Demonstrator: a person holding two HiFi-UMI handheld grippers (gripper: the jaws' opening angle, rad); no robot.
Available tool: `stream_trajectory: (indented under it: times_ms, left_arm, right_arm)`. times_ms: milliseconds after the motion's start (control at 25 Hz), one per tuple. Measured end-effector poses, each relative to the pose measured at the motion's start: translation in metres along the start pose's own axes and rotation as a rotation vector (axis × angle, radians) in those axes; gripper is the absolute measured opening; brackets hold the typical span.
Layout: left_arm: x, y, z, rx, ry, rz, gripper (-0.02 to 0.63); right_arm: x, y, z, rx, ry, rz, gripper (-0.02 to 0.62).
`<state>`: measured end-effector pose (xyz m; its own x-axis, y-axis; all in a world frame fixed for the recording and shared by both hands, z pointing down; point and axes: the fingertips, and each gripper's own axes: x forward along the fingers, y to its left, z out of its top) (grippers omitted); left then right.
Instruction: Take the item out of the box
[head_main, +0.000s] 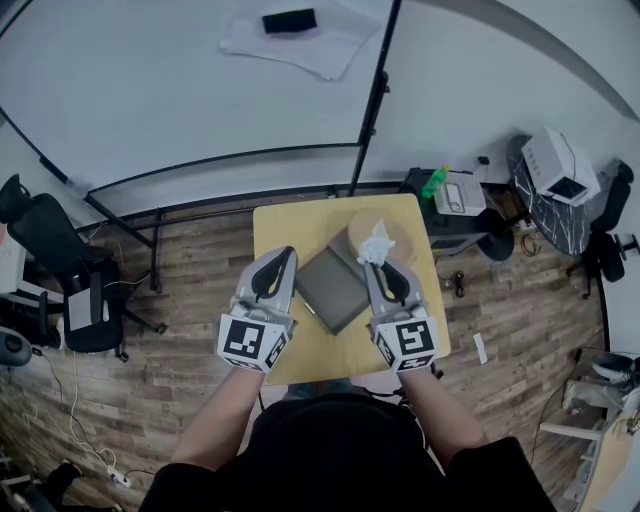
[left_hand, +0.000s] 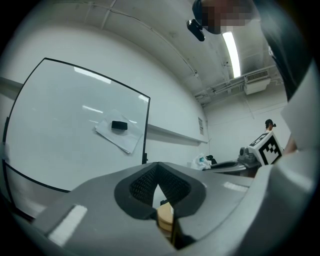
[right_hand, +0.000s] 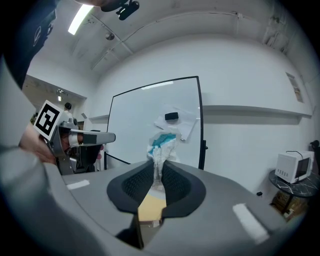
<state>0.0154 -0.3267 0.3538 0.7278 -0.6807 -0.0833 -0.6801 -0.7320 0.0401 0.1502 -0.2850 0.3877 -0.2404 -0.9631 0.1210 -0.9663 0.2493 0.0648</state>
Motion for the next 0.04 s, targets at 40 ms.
stream_trajectory:
  times_ms: [40]
  left_arm:
    - [-0.0002,0.0000,0.0001,0.000,0.001,0.000,0.000]
  right_arm:
    - [-0.0001,-0.0002,-0.0001,0.003,-0.003,0.000,0.058]
